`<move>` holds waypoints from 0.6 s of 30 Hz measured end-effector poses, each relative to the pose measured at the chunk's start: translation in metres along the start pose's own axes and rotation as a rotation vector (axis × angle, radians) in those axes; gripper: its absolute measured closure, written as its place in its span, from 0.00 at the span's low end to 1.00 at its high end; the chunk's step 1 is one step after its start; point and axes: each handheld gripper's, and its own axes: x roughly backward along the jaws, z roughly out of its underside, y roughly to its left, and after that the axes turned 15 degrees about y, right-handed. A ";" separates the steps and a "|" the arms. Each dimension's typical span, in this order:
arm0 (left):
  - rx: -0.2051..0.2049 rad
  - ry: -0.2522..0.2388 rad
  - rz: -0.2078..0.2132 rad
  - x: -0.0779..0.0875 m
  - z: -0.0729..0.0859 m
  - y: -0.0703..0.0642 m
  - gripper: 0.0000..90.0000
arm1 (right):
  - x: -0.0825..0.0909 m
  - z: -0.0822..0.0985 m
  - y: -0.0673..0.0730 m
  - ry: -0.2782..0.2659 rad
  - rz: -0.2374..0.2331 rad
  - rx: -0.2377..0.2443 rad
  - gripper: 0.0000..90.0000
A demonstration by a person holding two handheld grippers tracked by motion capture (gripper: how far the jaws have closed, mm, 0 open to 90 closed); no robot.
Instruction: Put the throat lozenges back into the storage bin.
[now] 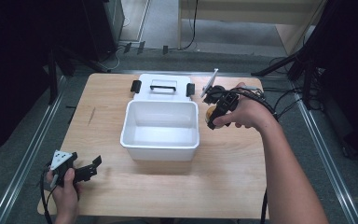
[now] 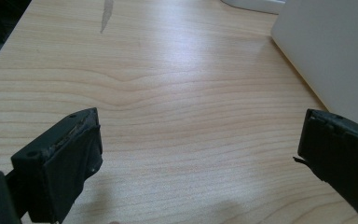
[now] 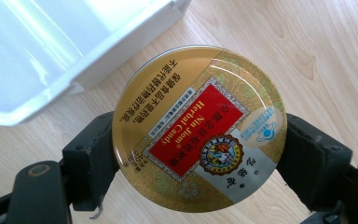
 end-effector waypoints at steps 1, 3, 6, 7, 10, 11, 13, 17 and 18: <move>0.000 0.000 0.001 0.000 0.000 0.000 0.00 | 0.000 0.000 0.000 0.000 0.000 0.000 0.23; 0.000 0.002 0.002 0.000 0.000 0.000 0.00 | 0.002 -0.004 0.002 -0.009 -0.001 0.005 0.23; 0.000 0.003 0.003 0.000 0.000 0.001 0.00 | 0.006 -0.011 0.008 -0.006 0.004 0.025 0.23; 0.002 0.002 0.005 0.000 0.000 0.001 0.00 | 0.006 -0.011 0.008 -0.006 0.004 0.025 0.23; 0.004 0.000 0.005 0.000 0.000 0.001 0.00 | 0.010 -0.016 0.013 -0.009 0.010 0.035 0.23; 0.004 0.001 0.006 0.000 0.000 0.001 0.00 | 0.011 -0.018 0.014 -0.008 0.012 0.043 0.23; 0.005 0.002 0.006 0.000 0.000 0.001 0.00 | 0.014 -0.023 0.017 -0.015 0.015 0.056 0.23; 0.009 0.002 0.007 0.000 0.000 0.001 0.00 | 0.017 -0.028 0.021 -0.014 0.019 0.069 0.23; 0.008 0.002 0.007 0.000 0.000 0.001 0.00 | 0.017 -0.030 0.022 -0.015 0.020 0.068 0.23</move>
